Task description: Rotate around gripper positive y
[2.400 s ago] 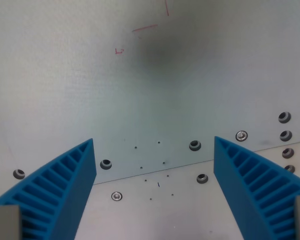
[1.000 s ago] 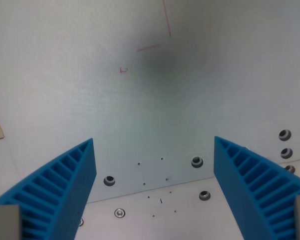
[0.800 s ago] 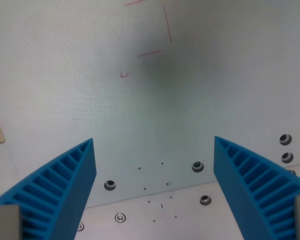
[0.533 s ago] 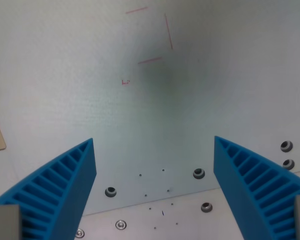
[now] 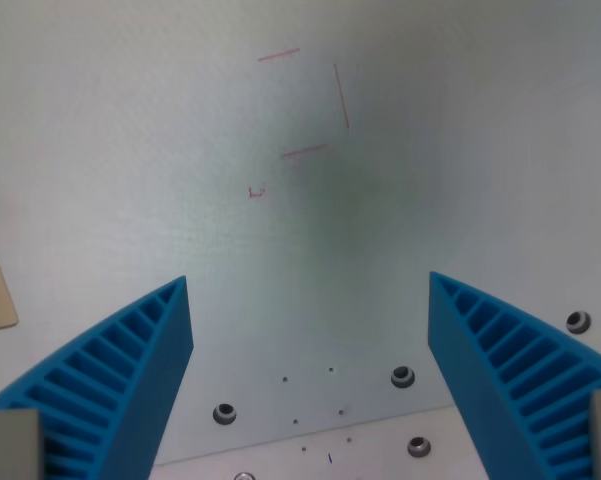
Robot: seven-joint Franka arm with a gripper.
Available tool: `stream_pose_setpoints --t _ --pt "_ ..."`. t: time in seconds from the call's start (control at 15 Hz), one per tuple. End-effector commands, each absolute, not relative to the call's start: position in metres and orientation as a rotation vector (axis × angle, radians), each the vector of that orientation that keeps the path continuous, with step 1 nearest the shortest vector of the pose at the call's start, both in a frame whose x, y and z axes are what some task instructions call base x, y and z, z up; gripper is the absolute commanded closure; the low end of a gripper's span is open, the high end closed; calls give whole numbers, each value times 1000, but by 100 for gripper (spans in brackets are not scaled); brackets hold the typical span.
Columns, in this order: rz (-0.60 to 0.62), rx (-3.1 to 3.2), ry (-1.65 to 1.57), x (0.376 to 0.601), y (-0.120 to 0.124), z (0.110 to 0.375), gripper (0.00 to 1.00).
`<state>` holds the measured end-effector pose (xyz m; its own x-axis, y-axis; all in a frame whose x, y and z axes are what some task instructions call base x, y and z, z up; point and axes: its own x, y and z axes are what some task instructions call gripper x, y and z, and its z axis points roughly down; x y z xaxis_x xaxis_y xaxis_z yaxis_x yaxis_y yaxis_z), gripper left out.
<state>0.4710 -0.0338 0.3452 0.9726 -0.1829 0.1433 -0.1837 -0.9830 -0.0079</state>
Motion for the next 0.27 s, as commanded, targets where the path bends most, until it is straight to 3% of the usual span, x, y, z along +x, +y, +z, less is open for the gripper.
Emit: stream_pose_setpoints --t 0.07,0.27 --pt "656 3011 -284 455 -33 345 0" --pt "708 2996 -282 455 -33 345 0"
